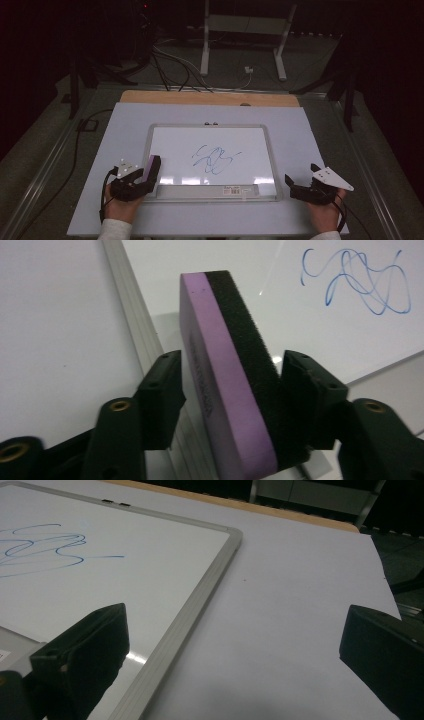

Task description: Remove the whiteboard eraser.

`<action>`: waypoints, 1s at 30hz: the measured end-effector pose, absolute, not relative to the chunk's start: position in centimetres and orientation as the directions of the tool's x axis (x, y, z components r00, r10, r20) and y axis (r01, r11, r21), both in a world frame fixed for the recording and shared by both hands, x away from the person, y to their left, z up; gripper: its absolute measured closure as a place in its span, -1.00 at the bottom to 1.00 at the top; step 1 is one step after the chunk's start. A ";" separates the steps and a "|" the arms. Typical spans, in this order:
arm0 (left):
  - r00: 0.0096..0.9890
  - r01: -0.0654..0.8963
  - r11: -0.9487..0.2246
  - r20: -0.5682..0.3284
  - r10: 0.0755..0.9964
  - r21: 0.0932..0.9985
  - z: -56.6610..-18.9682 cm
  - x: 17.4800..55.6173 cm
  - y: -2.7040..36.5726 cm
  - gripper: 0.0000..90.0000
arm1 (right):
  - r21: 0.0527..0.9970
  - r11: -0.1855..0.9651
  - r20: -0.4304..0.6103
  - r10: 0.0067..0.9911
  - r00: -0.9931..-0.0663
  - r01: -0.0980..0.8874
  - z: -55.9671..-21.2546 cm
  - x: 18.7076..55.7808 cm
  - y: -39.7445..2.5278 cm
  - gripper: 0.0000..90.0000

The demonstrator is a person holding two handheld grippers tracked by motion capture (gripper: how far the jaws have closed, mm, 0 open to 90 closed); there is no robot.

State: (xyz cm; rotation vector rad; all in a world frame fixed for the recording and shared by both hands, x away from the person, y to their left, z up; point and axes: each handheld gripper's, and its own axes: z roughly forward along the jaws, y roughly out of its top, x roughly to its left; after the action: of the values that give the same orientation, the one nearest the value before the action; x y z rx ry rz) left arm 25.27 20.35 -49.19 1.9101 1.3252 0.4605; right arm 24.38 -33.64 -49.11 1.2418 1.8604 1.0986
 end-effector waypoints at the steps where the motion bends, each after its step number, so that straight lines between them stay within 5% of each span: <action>1: 0.400 0.640 -0.182 -0.121 0.909 0.747 -49.2 25.3 20.3 0.08 | 0.893 0.204 -0.056 0.935 -0.349 0.402 -49.1 24.4 -33.7 -1.00; 12: 0.389 0.640 -0.185 -0.107 0.915 0.746 -48.8 25.2 20.3 0.42 | 0.897 0.196 -0.052 0.937 -0.347 0.397 -49.0 24.3 -33.8 -1.00; 30: 0.380 0.582 -0.147 -0.108 0.919 0.800 -46.1 26.2 20.5 0.44 | 0.899 0.190 -0.050 0.939 -0.340 0.394 -49.0 24.3 -33.9 -1.00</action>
State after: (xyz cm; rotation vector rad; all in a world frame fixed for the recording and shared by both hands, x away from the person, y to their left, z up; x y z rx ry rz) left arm 26.22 20.46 -46.08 1.8396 1.3035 0.5315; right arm 24.30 -33.90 -48.99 1.2482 1.8400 1.1100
